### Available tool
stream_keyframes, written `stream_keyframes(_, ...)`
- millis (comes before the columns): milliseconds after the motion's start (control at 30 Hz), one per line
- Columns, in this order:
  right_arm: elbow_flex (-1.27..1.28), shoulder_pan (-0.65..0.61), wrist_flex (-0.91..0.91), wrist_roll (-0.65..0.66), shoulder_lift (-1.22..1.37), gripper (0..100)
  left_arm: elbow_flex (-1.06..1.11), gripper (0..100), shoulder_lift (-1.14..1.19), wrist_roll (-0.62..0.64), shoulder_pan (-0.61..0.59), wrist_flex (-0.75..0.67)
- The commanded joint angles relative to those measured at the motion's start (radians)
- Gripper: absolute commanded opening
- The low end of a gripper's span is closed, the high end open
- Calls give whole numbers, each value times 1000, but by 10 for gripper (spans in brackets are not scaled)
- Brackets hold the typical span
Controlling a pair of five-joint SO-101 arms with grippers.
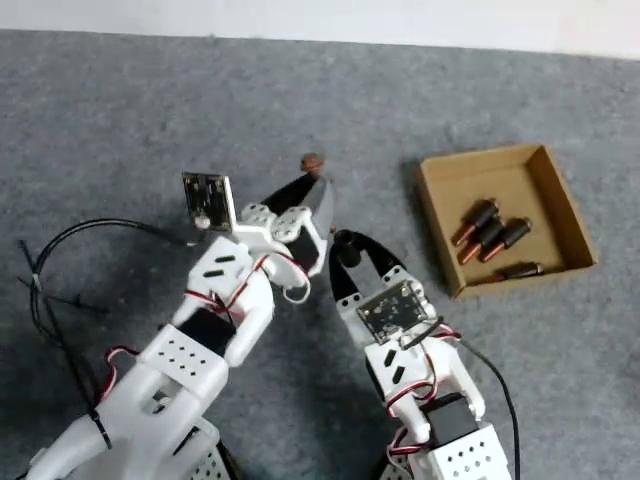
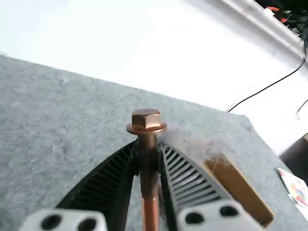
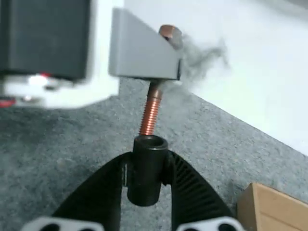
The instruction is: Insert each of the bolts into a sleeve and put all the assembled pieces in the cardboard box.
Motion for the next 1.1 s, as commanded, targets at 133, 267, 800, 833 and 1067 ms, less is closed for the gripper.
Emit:
stream_keyframes(133, 122, -10, -5, 12, 12, 5, 114, 6, -42, 20, -16, -387)
stream_keyframes(267, 124, -8, -5, 12, 12, 5, 196, 6, -42, 15, -16, -597)
stream_keyframes(800, 122, -4, -5, 12, 12, 5, 260, 6, -42, 17, 48, -657)
stream_keyframes(833, 120, -4, -5, 12, 12, 5, 262, 6, -42, 17, 54, -657)
stream_keyframes(1067, 120, 7, -5, 12, 12, 5, 263, 6, -42, 17, 56, -657)
